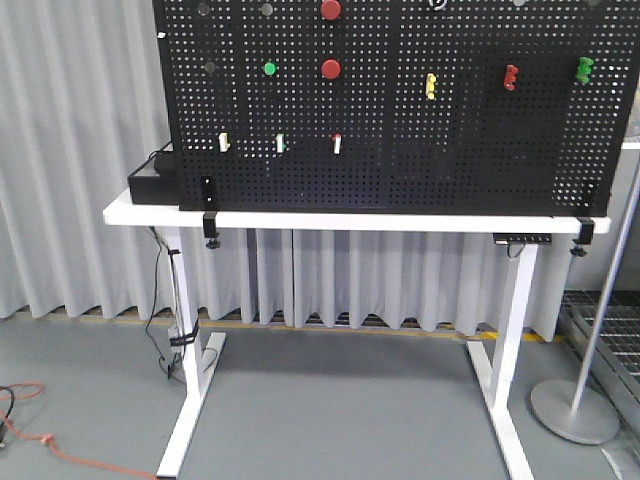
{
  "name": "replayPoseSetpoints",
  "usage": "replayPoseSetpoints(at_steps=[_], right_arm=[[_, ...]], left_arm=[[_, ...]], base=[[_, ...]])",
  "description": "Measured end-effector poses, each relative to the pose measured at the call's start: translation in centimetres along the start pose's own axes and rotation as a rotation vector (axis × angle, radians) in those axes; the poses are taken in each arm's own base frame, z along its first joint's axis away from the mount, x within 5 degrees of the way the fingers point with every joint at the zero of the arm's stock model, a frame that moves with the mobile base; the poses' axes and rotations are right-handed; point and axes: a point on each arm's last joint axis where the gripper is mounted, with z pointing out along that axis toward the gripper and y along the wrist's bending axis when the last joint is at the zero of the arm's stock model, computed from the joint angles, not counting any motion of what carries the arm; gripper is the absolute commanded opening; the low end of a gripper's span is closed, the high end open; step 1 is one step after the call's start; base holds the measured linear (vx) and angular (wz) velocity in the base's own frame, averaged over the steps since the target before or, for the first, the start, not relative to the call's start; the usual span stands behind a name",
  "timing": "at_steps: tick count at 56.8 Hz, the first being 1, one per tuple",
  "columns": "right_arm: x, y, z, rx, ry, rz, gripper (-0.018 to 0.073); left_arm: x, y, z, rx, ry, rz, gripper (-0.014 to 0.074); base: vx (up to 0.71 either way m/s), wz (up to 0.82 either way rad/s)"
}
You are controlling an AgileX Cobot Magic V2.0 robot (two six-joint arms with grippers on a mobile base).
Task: Rotate knob clockwise with right arm
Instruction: 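Drive the base forward up to the black pegboard table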
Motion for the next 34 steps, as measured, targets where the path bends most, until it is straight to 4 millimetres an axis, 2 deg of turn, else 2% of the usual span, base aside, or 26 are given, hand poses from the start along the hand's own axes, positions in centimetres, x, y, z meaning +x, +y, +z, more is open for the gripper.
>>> replayPoseSetpoints(at_steps=[34], right_arm=[[0.00, 0.00, 0.00, 0.000, 0.000, 0.000, -0.0008]], left_arm=[[0.00, 0.00, 0.00, 0.000, 0.000, 0.000, -0.0006]], base=[[0.38, -0.03]])
